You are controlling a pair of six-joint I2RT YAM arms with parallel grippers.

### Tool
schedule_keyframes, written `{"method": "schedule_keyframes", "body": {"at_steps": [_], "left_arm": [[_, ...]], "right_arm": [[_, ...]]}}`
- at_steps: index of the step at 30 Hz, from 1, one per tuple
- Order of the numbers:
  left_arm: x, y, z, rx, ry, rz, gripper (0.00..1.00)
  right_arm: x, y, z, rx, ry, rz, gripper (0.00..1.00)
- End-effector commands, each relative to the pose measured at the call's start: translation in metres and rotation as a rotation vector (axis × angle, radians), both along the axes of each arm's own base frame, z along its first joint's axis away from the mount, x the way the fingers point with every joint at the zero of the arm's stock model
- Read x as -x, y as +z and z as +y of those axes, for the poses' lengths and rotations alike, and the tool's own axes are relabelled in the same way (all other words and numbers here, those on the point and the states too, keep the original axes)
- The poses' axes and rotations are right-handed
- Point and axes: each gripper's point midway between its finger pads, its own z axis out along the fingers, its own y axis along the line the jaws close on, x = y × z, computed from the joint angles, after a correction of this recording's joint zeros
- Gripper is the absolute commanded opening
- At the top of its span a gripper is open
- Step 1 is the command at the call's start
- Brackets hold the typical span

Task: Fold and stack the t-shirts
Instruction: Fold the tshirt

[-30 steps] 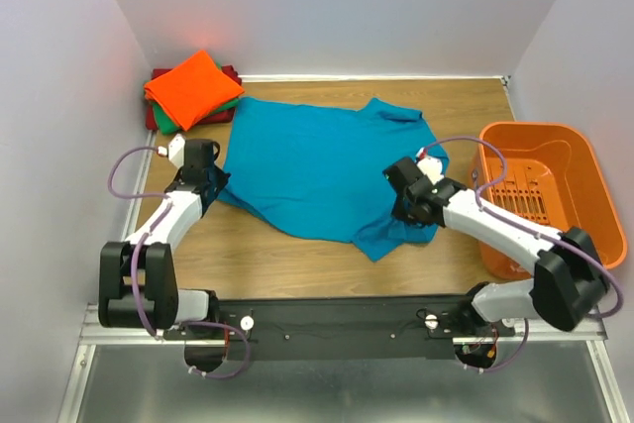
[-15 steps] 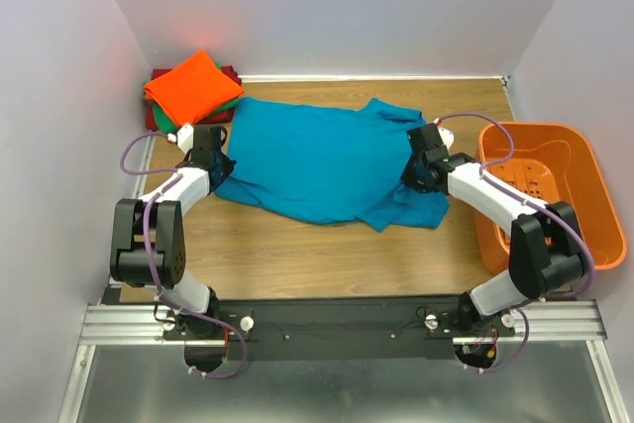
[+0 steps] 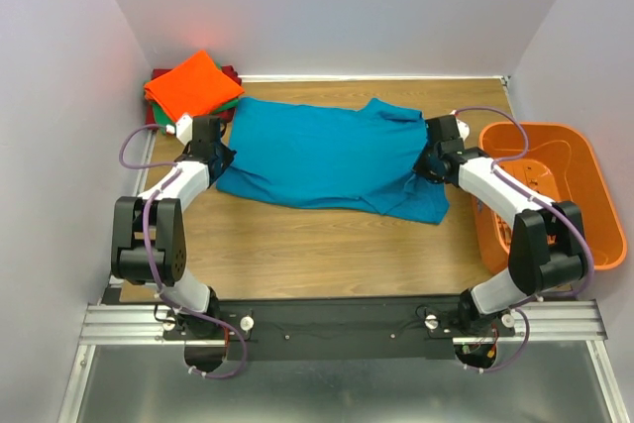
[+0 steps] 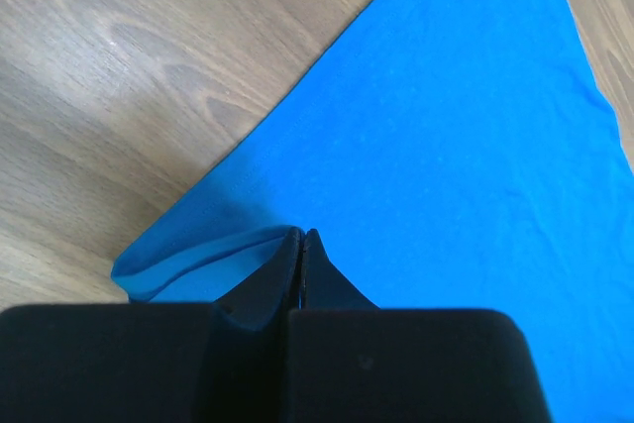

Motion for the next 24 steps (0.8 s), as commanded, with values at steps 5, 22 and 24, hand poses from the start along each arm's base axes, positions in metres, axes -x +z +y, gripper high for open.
{"method": "schedule_keyframes", "body": {"at_steps": [5,22,24], "left_arm": [[-0.012,0.013,0.005,0.003,0.033,-0.034,0.0],[-0.017,0.021,0.012,0.015,0.032,-0.06,0.0],[-0.018,0.019,0.014,0.013,0.035,-0.052,0.0]], "right_arm": [[-0.012,0.014,-0.01,-0.01,0.001,-0.051,0.01],[-0.007,0.009,-0.023,-0.041,-0.006,-0.05,0.01],[-0.008,0.009,-0.024,-0.04,-0.008,-0.051,0.01]]}}
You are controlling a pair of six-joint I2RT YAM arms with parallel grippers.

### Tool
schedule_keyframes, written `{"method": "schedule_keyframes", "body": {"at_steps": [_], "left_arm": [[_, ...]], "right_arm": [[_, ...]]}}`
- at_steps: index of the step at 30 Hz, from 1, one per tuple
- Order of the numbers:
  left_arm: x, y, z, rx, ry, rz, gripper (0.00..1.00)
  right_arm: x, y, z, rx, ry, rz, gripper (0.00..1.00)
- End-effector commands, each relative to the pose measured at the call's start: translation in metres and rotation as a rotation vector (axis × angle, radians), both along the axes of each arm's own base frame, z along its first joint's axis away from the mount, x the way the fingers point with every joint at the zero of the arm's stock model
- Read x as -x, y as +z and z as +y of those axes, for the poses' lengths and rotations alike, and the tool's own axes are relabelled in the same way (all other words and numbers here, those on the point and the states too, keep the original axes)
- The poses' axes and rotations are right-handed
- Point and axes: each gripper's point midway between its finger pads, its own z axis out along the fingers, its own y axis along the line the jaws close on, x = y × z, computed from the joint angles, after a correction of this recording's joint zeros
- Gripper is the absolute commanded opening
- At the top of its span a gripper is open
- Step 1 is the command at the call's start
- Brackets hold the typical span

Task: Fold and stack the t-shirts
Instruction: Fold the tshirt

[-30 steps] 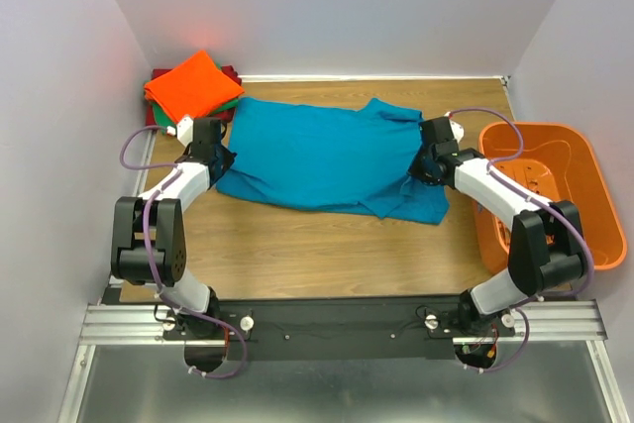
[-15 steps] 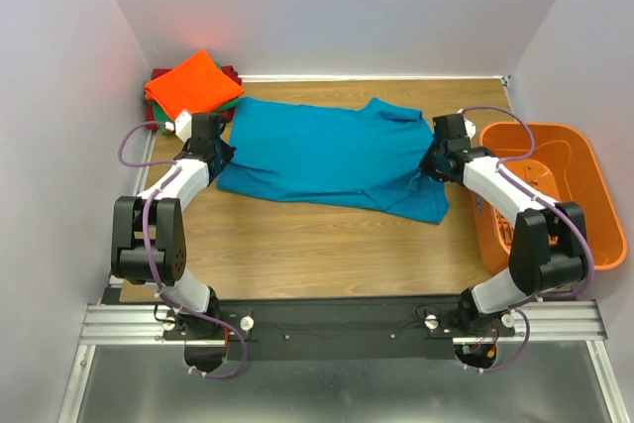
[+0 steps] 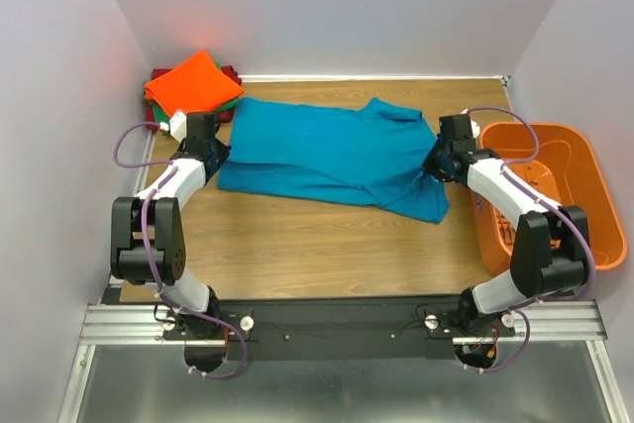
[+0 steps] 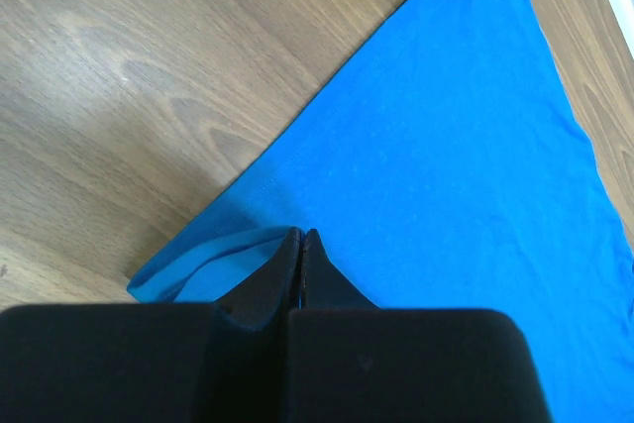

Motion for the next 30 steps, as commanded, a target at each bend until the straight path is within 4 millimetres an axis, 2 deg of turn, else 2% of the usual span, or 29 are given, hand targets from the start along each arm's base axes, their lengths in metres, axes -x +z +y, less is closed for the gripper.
{"method": "schedule_keyframes", "body": {"at_steps": [1,8,15,30], "left_arm": [[-0.01,0.009,0.004,-0.001,0.006,-0.028,0.0],[-0.014,0.009,0.003,0.004,0.001,-0.026,0.0],[-0.019,0.005,0.003,0.003,-0.003,-0.019,0.0],[-0.033,-0.005,-0.002,0.022,-0.019,-0.008,0.0]], "right_arm": [[-0.002,0.005,-0.001,-0.007,0.018,-0.031,0.01],[-0.015,0.015,0.0,-0.025,0.027,-0.052,0.01],[-0.028,0.01,0.007,-0.048,0.045,-0.034,0.01],[-0.041,0.009,0.007,-0.036,0.05,-0.034,0.01]]}}
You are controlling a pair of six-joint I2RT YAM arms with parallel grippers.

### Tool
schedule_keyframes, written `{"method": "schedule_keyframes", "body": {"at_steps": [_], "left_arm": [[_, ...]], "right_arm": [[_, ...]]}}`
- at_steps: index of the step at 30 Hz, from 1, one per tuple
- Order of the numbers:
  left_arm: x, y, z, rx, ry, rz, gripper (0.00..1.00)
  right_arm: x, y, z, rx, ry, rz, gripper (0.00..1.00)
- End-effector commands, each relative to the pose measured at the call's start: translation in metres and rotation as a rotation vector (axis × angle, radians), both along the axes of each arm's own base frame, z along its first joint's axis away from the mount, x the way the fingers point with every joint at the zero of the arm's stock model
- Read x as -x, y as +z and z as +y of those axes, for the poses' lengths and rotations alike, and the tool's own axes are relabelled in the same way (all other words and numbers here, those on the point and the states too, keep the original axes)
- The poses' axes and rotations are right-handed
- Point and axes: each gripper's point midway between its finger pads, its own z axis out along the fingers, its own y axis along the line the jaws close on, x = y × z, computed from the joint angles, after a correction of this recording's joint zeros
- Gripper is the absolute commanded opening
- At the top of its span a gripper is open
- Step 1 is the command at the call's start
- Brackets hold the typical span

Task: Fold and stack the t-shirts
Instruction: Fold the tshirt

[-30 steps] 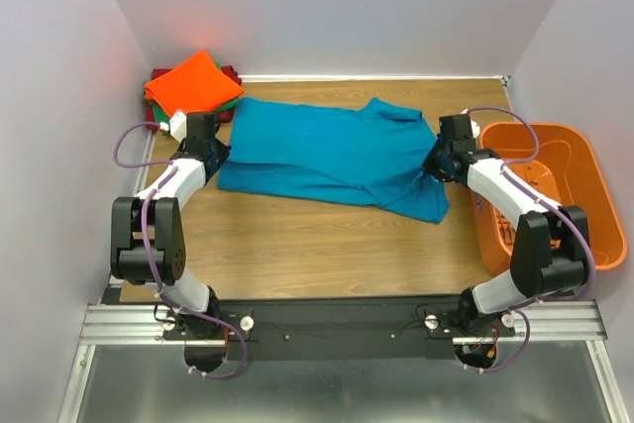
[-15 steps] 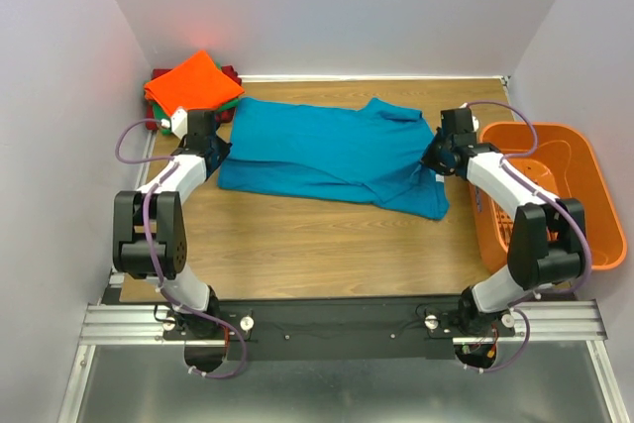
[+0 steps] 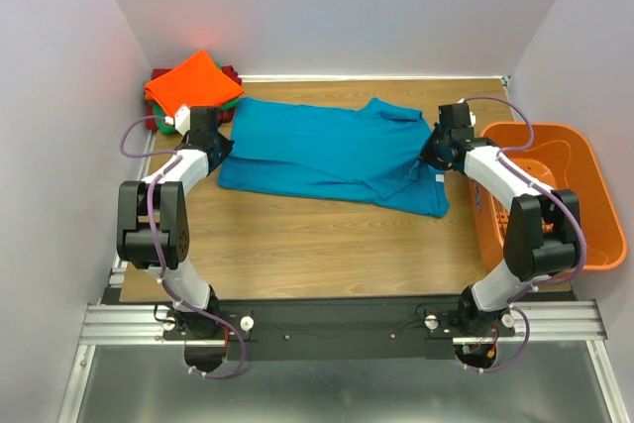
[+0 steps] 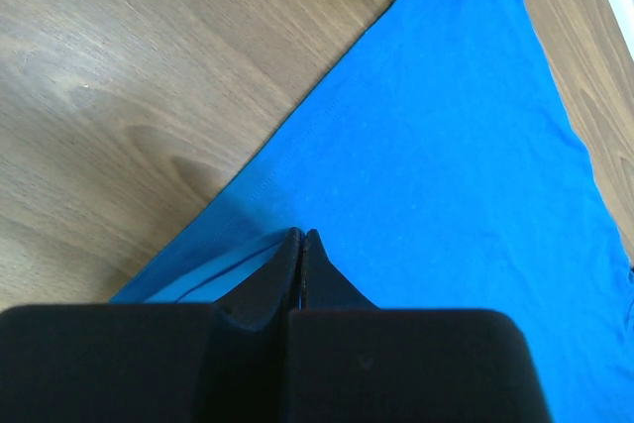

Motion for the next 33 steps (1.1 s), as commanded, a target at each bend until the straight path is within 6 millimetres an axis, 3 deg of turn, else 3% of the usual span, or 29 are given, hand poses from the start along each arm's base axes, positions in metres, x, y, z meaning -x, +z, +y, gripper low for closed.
{"method": "schedule_keyframes", "body": {"at_steps": [1,14,33], "left_arm": [[-0.009,0.004,0.002,0.002,0.001,-0.017,0.0],[-0.005,0.002,0.021,0.001,0.048,-0.019,0.0],[-0.029,0.003,0.012,0.014,-0.028,-0.037,0.0]], "right_arm": [[-0.011,0.003,0.0,0.003,0.015,-0.014,0.01],[-0.015,0.01,-0.004,0.01,0.006,-0.033,0.01],[-0.02,-0.005,-0.015,0.011,-0.02,0.003,0.01]]}}
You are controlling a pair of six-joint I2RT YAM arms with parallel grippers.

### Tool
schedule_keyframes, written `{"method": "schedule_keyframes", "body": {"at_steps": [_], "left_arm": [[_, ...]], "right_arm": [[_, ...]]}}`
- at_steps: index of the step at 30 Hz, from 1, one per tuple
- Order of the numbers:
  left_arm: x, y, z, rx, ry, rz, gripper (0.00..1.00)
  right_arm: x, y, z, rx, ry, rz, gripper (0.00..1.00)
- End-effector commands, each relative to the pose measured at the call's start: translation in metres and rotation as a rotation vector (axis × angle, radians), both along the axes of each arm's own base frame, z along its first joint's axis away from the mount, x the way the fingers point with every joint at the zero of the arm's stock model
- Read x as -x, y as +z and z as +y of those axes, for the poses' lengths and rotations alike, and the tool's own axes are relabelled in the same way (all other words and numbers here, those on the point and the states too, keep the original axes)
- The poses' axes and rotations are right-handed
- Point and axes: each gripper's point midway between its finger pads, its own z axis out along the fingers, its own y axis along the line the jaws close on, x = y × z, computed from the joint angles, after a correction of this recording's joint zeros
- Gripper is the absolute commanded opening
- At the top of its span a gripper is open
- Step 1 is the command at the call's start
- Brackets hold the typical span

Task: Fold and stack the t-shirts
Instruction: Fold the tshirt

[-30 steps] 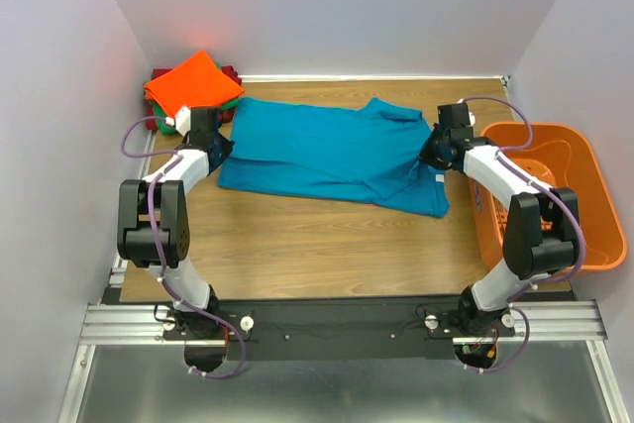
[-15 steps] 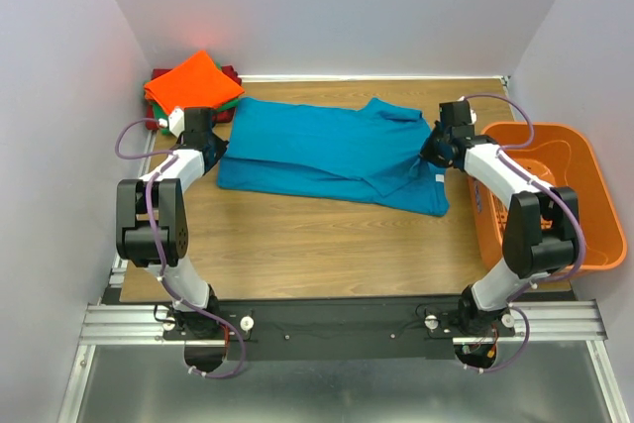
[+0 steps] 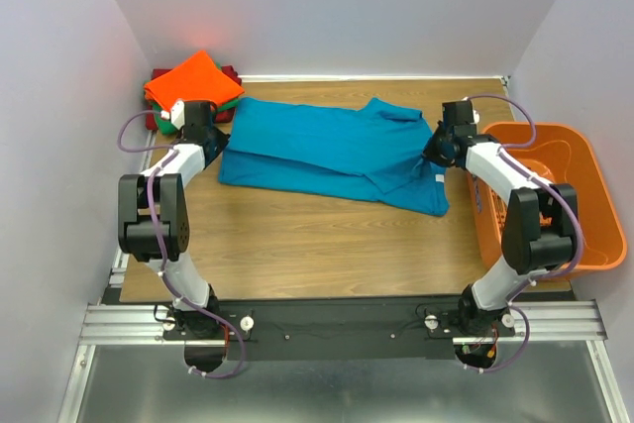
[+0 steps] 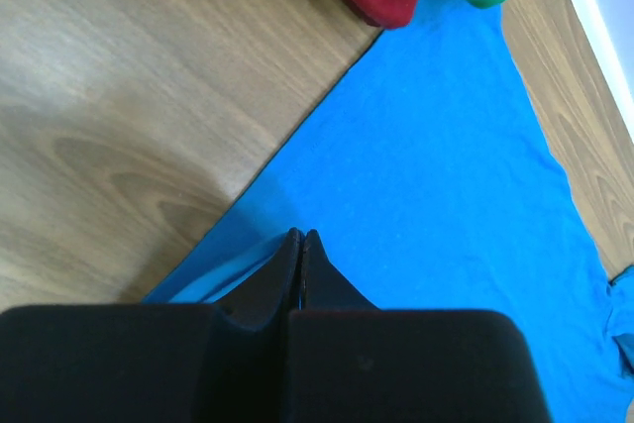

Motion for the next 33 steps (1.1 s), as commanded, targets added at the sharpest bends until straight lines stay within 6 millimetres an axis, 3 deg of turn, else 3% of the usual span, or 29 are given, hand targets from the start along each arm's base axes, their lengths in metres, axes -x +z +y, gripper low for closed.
{"method": "schedule_keyframes", "body": {"at_steps": [1,4,5,6,7,8,10,11,12,15,17,18,19,25,33], "left_arm": [[-0.013,0.001,0.001,-0.008,-0.031,-0.015,0.0],[-0.016,0.002,-0.001,-0.008,-0.046,-0.022,0.02],[-0.016,0.003,-0.001,-0.008,-0.048,-0.025,0.15],[-0.016,0.006,-0.001,-0.008,-0.048,-0.031,0.23],[-0.013,0.006,-0.001,-0.009,-0.049,-0.028,0.33],[-0.012,0.015,0.001,-0.014,-0.043,-0.049,0.51],[-0.005,0.02,0.003,-0.021,-0.039,-0.056,0.56],[0.0,0.023,0.004,-0.024,-0.034,-0.058,0.56],[0.005,0.034,0.007,-0.036,-0.018,-0.077,0.56],[0.031,0.033,0.013,-0.047,0.023,-0.067,0.54],[0.049,0.017,0.011,-0.04,0.024,-0.039,0.52],[0.055,0.019,0.012,-0.032,0.038,-0.047,0.51],[0.066,0.004,0.011,-0.028,0.039,-0.018,0.51],[0.084,-0.022,-0.002,0.002,0.011,0.004,0.46],[0.09,-0.04,-0.004,-0.001,0.0,0.022,0.43]], "right_arm": [[-0.01,-0.003,-0.002,0.001,0.003,-0.002,0.01],[-0.01,-0.01,-0.001,-0.003,0.01,0.014,0.05],[-0.011,-0.011,0.001,-0.007,0.016,0.017,0.19],[-0.011,-0.011,0.001,-0.009,0.017,0.017,0.19],[-0.012,-0.011,0.002,-0.009,0.021,0.016,0.4],[-0.015,-0.007,0.003,-0.014,0.029,0.006,0.52],[-0.016,-0.002,0.004,-0.017,0.035,-0.006,0.72],[-0.015,0.001,0.005,-0.022,0.041,-0.011,0.76],[-0.012,-0.001,0.006,-0.027,0.044,-0.005,0.76],[0.005,-0.006,0.016,-0.071,0.074,0.009,0.76],[0.015,-0.007,0.022,-0.087,0.088,0.002,0.75],[0.019,-0.01,0.025,-0.09,0.087,0.003,0.74],[0.029,-0.02,0.03,-0.088,0.098,0.023,0.72],[0.05,-0.049,0.036,-0.082,0.093,0.074,0.68],[0.037,-0.051,0.044,-0.119,0.082,0.048,0.63]]}}
